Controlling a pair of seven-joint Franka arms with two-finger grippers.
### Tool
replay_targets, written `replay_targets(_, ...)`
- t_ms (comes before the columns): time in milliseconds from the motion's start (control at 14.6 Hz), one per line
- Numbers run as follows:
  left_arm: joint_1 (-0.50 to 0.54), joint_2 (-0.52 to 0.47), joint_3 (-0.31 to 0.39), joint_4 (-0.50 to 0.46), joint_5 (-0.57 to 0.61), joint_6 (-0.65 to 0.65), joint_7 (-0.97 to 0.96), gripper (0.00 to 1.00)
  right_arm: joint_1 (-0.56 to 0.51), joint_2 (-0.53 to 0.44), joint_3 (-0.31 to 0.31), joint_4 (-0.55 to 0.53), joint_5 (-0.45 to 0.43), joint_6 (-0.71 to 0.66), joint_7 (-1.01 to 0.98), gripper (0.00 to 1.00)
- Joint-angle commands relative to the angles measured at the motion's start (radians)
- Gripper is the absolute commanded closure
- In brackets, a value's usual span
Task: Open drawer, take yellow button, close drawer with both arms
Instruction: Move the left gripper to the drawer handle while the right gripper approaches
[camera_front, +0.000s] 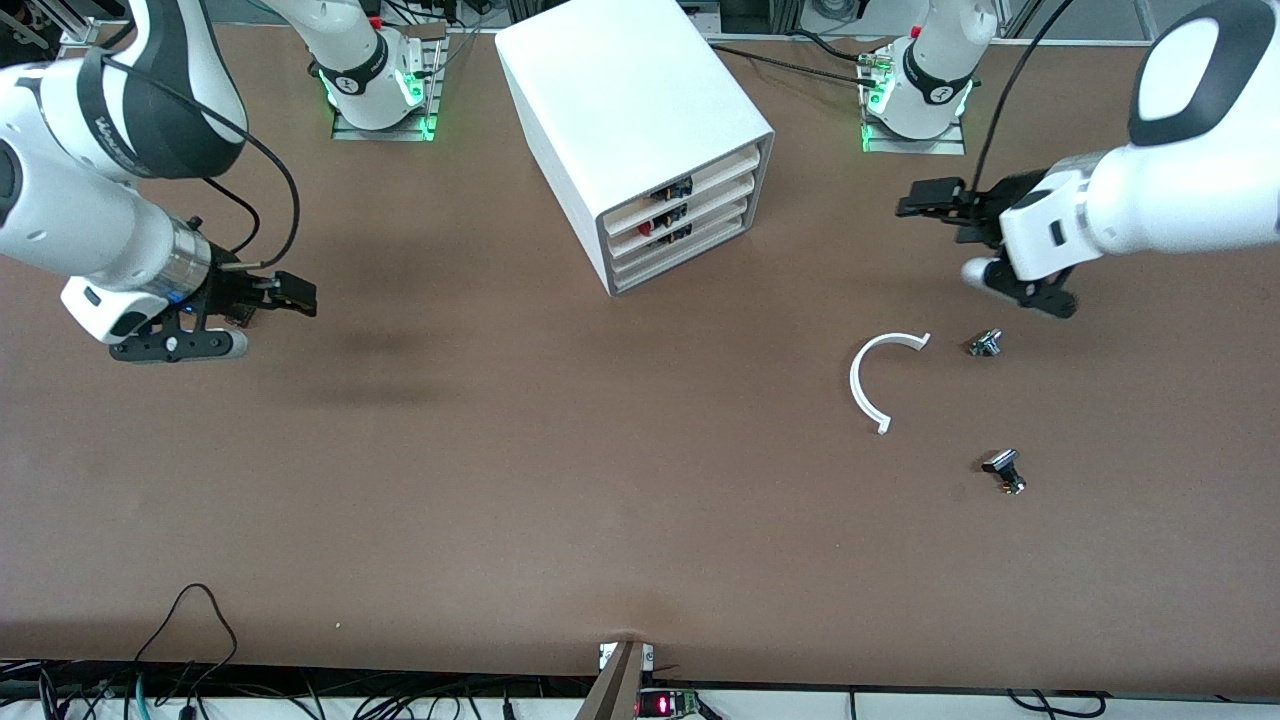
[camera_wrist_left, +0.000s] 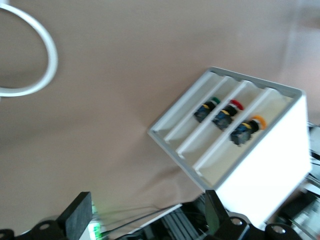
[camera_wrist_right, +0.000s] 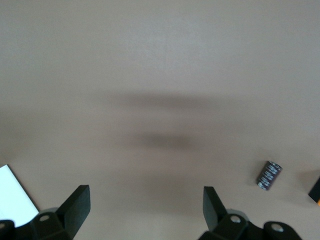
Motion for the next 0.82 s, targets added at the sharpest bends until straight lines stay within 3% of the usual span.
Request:
replay_targets(0, 0.006, 0.055, -0.013, -0.014, -0.152, -0.013, 0.059, 0.01, 0.033, 0.025, -0.002, 0.016, 0.021, 0.035, 0.005, 0.0)
replay_targets(205, 0.006, 0.097, -0.055, -0.072, -0.269, 0.025, 0.158, 0.02, 0.083, 0.046, -0.003, 0.021, 0.021, 0.066, 0.111, 0.0)
replay_targets(548, 0.007, 0.1, -0.144, -0.267, -0.383, 0.174, 0.379, 0.09, 0.136, 0.073, -0.003, 0.027, 0.013, 0.083, 0.258, 0.0)
replay_targets(753, 0.004, 0.124, -0.179, -0.309, -0.43, 0.192, 0.491, 0.34, 0.188, 0.092, -0.003, 0.033, 0.012, 0.126, 0.345, 0.0)
